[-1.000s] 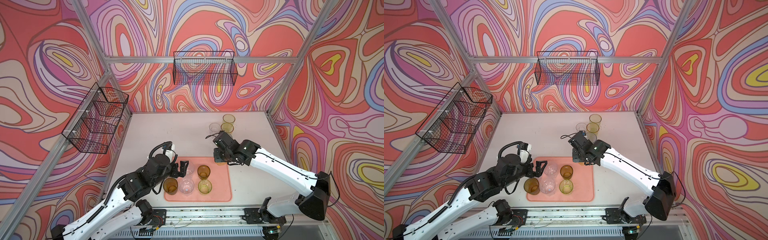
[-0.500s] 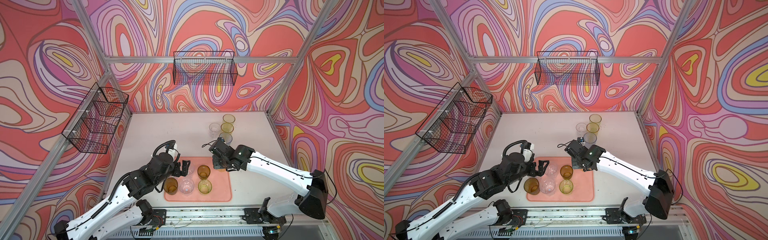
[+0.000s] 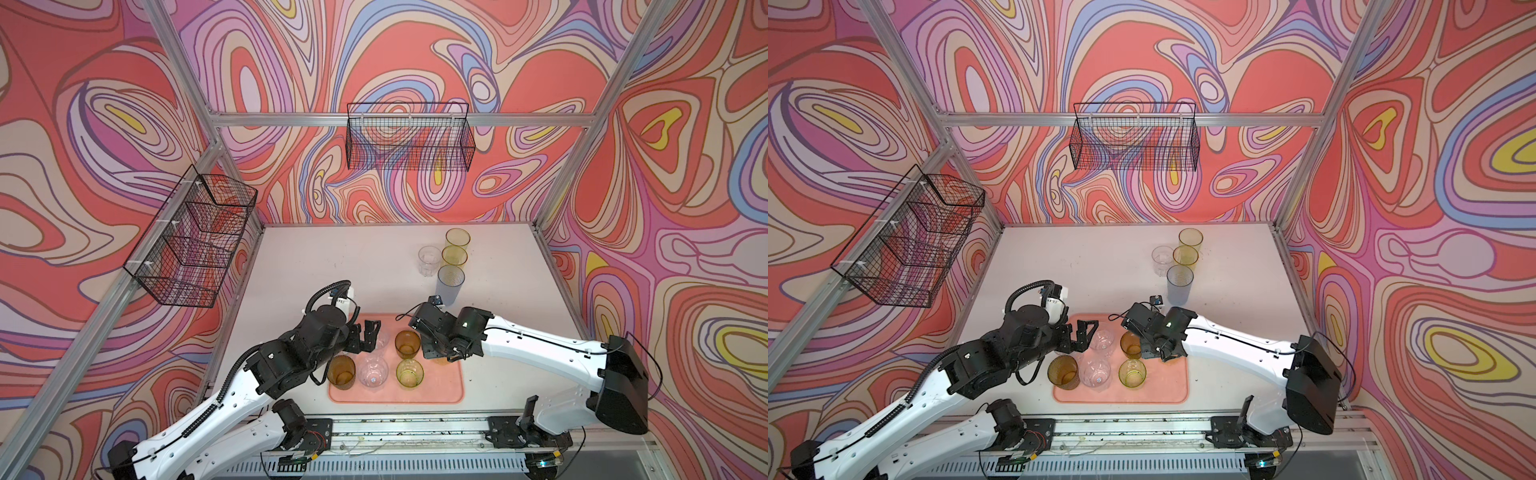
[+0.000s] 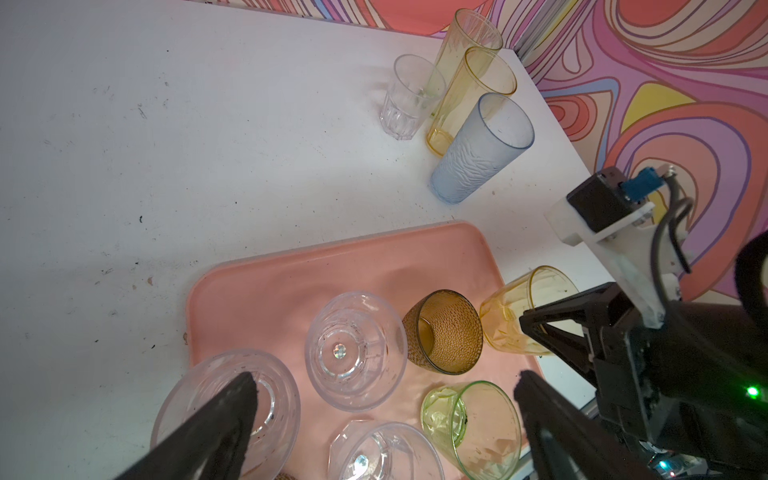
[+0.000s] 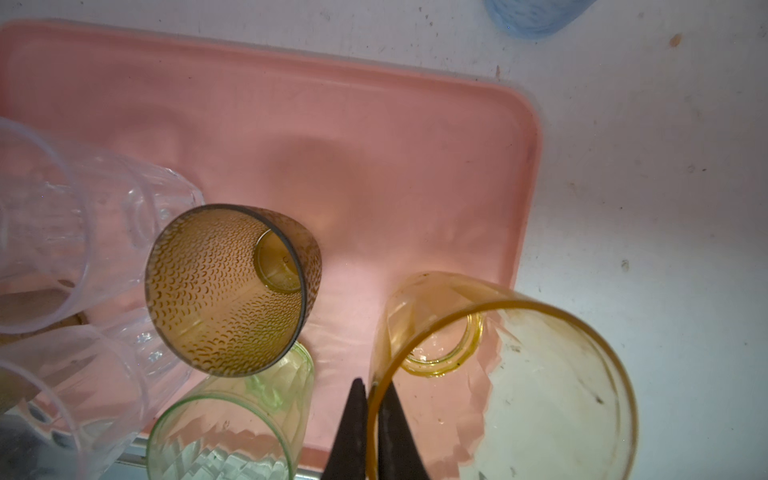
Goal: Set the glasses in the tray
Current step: 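Lower the yellow glass onto the tray beside the green glass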
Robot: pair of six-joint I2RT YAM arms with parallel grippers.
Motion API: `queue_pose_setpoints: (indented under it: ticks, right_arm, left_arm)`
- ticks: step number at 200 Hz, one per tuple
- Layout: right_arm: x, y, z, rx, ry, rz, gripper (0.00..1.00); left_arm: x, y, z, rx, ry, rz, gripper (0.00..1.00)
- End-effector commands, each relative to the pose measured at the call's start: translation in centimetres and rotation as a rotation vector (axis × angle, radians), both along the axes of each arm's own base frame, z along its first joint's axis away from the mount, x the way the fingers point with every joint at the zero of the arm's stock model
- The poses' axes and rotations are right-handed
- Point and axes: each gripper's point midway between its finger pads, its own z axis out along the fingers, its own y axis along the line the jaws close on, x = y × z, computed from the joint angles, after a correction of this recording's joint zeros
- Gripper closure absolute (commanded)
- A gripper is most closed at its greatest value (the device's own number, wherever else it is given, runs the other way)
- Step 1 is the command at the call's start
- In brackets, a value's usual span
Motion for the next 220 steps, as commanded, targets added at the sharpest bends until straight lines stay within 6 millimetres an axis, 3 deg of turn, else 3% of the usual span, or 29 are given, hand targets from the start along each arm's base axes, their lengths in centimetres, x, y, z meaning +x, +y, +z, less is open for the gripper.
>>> queue_pose_setpoints:
  ticks: [1, 88, 220]
  right_arm:
    - [-1.0, 0.5, -1.0, 0.004, 0.018, -0.001, 1.0]
    - [-2.8, 0.3, -2.8, 0.028, 0.053, -0.023, 1.0]
    - [-4.5, 1.6, -2.3, 0.044, 0.067, 0.006, 1.0]
  left_arm:
    - [0.1, 0.0, -0.3, -0.016, 0.01, 0.009, 0.0]
    - [-0.1, -0.1, -0.8, -0.03, 0.03, 0.015, 0.0]
    - [-0.2, 0.2, -0.9, -0.04, 0.022, 0.027, 0.0]
